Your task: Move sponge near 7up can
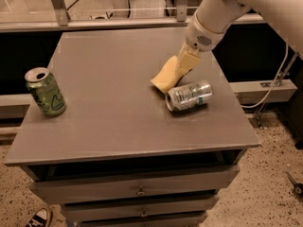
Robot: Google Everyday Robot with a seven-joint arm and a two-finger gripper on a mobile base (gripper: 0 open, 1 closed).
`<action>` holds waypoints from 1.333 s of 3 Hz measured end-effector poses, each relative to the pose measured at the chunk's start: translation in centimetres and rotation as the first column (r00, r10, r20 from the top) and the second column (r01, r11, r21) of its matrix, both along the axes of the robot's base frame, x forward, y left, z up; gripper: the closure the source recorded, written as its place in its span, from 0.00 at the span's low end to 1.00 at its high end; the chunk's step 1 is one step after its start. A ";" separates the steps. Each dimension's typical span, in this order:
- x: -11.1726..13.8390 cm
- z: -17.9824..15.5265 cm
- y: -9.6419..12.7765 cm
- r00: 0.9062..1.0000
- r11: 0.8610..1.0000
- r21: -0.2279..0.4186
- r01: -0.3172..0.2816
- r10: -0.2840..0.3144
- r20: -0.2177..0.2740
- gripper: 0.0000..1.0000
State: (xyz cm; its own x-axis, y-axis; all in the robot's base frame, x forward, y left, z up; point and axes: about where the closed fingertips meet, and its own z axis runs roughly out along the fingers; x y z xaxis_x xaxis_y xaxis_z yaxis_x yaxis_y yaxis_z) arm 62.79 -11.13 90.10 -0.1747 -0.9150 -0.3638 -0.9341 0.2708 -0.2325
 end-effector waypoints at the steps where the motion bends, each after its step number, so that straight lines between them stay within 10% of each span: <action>1: 0.3 0.4 -0.4 1.000 0.999 -0.034 -0.012 0.013 0.009 0.13; 3: 0.8 1.5 -1.3 1.000 0.999 -0.037 0.000 0.001 0.027 0.00; 4: 1.1 3.8 -2.7 0.995 0.993 0.105 0.056 -0.064 0.080 0.00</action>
Offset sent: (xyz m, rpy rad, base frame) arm 0.0073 -0.0131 0.0164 -0.0830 -0.0306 0.0225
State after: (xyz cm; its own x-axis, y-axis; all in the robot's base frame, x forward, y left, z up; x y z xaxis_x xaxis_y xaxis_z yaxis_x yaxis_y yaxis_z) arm 63.85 -13.86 93.87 -0.1937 -0.8610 -0.4702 -0.8941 0.3522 -0.2767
